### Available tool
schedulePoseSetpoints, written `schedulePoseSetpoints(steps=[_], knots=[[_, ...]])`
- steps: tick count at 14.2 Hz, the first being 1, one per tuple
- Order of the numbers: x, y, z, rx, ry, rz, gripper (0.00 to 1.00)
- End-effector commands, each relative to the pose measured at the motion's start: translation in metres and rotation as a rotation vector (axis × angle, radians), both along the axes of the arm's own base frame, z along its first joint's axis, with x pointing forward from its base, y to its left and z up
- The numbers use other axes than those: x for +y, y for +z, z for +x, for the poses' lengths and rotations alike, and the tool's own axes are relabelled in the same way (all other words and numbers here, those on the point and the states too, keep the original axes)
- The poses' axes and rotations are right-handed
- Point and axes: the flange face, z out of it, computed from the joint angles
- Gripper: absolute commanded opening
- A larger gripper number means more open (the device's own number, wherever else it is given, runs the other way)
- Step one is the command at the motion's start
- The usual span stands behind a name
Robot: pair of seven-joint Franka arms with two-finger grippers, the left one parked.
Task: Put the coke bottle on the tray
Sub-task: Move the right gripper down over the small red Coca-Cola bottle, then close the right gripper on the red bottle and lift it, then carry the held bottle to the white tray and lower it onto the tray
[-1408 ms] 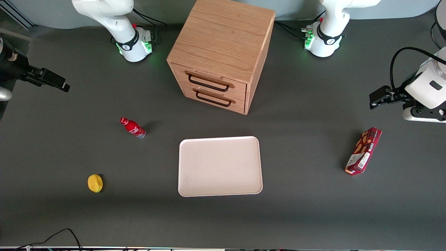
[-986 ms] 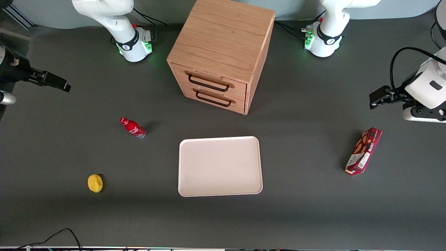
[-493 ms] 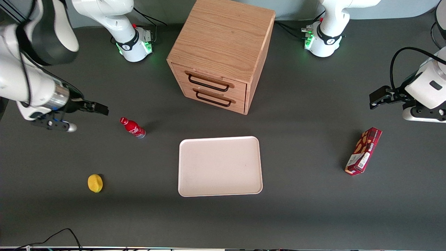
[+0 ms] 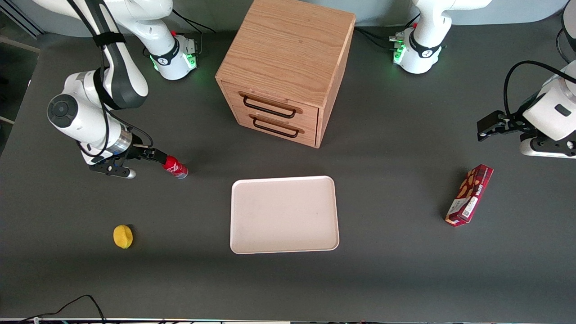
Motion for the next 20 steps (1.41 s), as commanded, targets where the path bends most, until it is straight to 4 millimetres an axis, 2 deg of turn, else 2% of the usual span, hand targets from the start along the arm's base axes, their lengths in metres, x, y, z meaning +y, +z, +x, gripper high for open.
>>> schedulePoseSetpoints(steps=[1,4,5,8,10,11,14,17,18,20], knots=[[0.017,-0.004,-0.004,-0.011,-0.031,-0.004,0.63],[0.017,-0.008,-0.011,-0.012,-0.031,-0.008,0.07],[0.017,-0.008,-0.011,-0.01,-0.03,-0.009,0.0],[0.018,-0.002,-0.009,-0.019,-0.018,-0.01,0.0],[0.022,0.017,-0.006,-0.02,-0.008,-0.012,0.0],[0.023,0.044,0.003,-0.004,0.001,-0.022,0.0],[0.023,0.155,0.032,0.06,0.014,-0.044,0.0],[0.027,0.243,0.06,0.058,0.007,-0.026,0.0],[0.031,0.261,0.074,0.077,0.008,-0.013,0.0],[0.059,0.276,0.101,0.128,-0.016,0.002,0.0]])
